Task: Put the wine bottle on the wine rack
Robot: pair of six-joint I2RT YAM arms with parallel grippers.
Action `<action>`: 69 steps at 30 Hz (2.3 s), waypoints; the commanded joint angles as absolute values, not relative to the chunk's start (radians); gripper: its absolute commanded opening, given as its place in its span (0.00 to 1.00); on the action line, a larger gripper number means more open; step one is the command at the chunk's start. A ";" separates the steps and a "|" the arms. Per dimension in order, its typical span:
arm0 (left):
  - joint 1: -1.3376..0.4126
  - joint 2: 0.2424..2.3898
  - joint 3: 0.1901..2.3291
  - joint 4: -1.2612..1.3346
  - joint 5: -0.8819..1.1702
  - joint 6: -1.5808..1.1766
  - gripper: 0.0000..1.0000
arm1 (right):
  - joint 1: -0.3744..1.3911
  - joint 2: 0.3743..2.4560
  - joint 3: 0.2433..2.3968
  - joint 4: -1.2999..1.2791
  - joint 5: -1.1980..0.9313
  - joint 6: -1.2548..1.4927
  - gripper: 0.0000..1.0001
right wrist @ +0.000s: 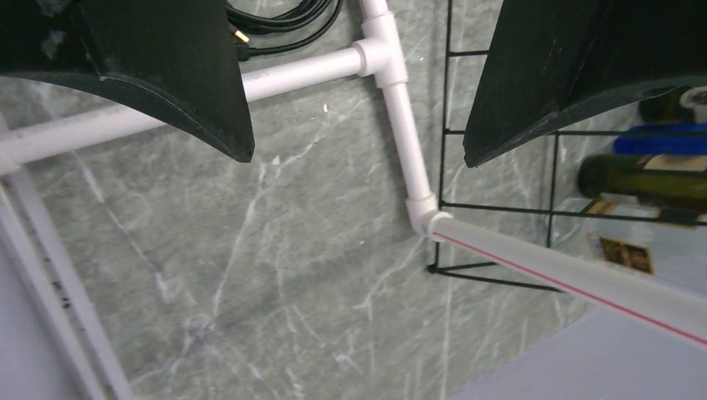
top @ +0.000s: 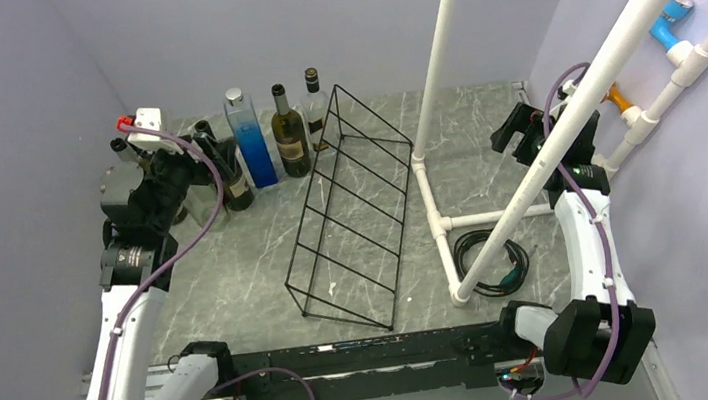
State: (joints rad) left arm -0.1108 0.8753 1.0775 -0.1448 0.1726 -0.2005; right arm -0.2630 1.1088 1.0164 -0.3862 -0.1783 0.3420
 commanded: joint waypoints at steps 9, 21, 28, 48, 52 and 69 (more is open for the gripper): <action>-0.115 0.905 1.071 -0.140 0.277 -0.239 0.99 | -0.235 1.208 1.137 -0.452 -0.283 0.371 1.00; -0.257 1.047 1.157 -0.143 0.273 -0.247 0.99 | -0.081 1.319 1.197 -0.547 -0.101 0.360 1.00; -0.410 1.230 1.348 -0.166 0.057 -0.190 0.99 | -0.090 1.263 1.110 -0.427 -0.105 0.371 1.00; -0.609 1.857 2.005 -0.302 -0.460 -0.191 0.98 | -0.112 1.197 1.045 -0.338 -0.290 0.341 1.00; -0.610 1.943 2.077 -0.305 -0.523 -0.192 0.94 | -0.116 1.172 1.015 -0.310 -0.291 0.342 1.00; -0.611 2.153 2.181 -0.145 -0.686 -0.130 0.76 | -0.123 1.165 0.998 -0.301 -0.275 0.344 1.00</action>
